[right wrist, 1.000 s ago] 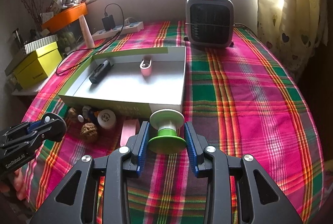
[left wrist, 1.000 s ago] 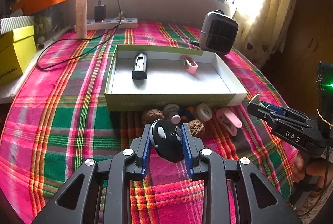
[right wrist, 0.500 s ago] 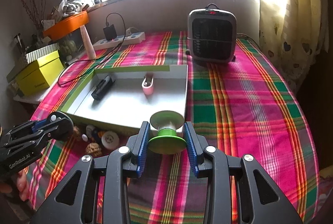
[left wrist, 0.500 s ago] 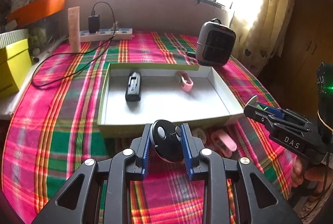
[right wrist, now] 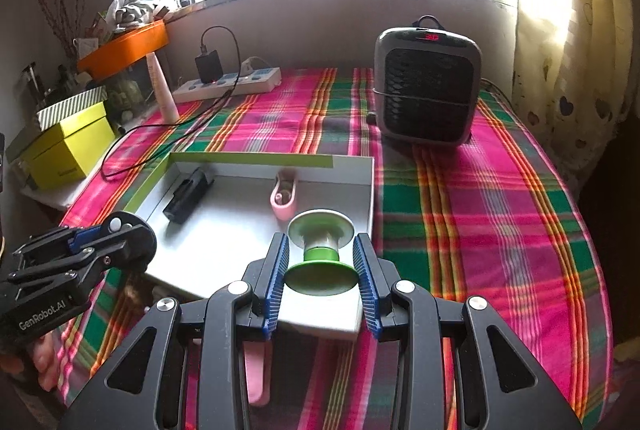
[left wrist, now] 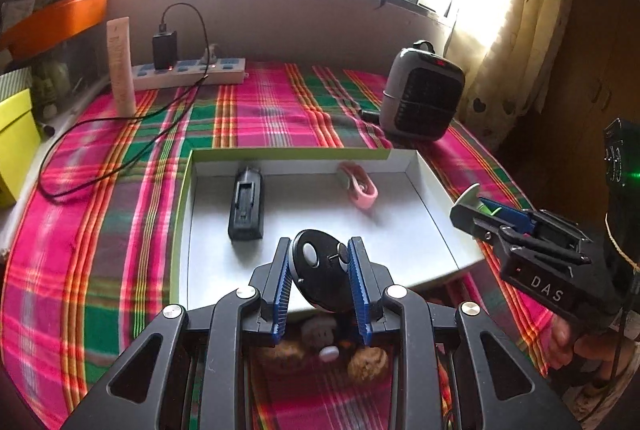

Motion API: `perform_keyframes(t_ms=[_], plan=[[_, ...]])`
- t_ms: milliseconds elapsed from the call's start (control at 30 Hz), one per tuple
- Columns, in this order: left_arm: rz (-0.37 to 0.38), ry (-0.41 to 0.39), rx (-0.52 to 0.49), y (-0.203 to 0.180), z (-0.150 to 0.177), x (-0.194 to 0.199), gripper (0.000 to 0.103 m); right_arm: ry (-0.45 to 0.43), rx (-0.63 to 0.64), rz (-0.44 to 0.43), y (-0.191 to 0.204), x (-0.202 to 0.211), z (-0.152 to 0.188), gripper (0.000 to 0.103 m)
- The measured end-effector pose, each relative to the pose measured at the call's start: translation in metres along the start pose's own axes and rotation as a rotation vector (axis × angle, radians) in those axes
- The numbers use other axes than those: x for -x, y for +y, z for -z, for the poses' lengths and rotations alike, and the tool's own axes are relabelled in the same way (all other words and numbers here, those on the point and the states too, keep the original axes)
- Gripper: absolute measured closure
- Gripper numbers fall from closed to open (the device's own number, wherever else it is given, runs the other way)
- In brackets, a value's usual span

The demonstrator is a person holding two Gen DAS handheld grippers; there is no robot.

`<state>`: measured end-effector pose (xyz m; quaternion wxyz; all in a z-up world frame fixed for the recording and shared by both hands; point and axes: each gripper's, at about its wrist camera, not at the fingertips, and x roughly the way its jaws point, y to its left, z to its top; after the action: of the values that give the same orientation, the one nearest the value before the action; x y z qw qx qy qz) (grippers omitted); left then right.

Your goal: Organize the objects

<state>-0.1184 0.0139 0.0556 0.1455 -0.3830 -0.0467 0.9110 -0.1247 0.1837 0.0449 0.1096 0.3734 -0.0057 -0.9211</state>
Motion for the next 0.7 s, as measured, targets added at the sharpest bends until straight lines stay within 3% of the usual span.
perform_keyframes(t_ms=[700], plan=[[0.002,0.055,-0.021,0.009,-0.038,-0.064,0.078,0.07,0.017,0.01,-0.008,-0.06,-0.03,0.068]])
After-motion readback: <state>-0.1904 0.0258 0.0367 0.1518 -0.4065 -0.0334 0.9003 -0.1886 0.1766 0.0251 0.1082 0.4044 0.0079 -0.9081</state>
